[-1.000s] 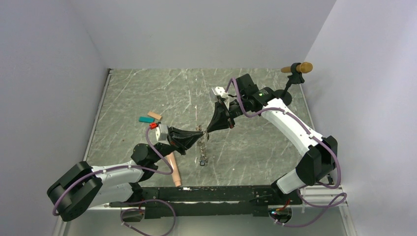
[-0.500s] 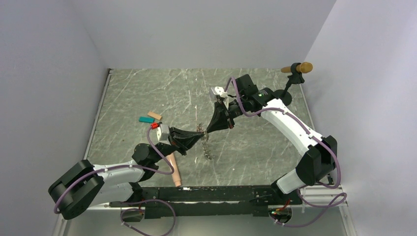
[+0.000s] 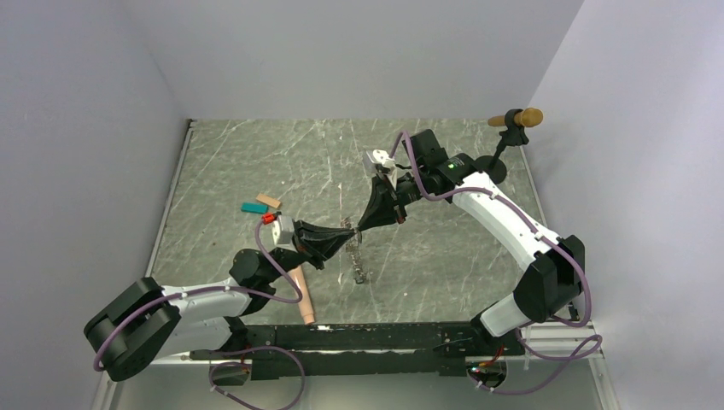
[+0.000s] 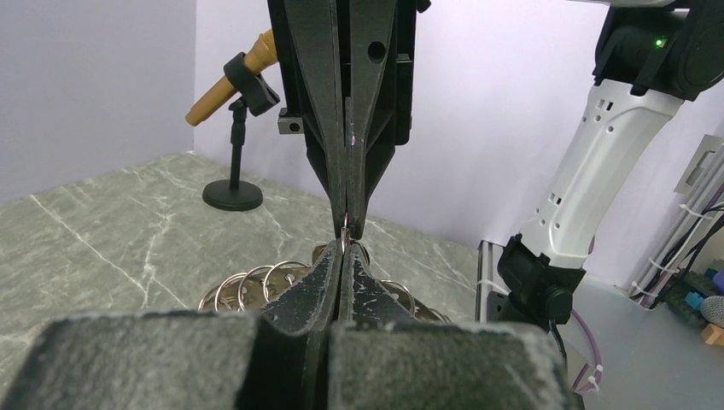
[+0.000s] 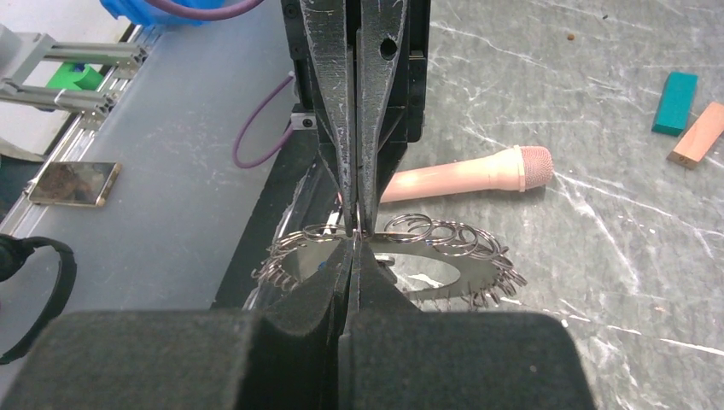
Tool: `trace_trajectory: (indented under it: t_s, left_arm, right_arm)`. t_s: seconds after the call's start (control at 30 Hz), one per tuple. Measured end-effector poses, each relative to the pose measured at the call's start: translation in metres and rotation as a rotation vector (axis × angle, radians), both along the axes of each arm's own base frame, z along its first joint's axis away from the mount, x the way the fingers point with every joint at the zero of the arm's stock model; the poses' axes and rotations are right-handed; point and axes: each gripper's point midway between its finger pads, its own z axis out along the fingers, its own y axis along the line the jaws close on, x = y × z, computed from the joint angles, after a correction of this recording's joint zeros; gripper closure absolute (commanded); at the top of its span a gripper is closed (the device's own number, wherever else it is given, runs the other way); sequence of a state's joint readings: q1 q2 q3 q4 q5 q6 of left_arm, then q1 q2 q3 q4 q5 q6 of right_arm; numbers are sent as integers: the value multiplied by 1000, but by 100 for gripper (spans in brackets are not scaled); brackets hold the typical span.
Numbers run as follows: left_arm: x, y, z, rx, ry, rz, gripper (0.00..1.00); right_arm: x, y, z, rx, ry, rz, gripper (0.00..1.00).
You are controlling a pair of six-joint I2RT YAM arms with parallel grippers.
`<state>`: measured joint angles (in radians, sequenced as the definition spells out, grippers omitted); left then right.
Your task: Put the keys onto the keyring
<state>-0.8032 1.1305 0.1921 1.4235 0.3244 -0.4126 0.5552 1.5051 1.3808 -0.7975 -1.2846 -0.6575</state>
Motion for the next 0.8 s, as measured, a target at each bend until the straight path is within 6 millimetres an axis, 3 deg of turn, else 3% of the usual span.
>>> trace_trajectory:
  t_s: [0.8]
  left_arm:
    - [10, -4, -5, 103, 46, 32, 100]
  right_arm:
    - [7, -1, -6, -26, -28, -26, 100]
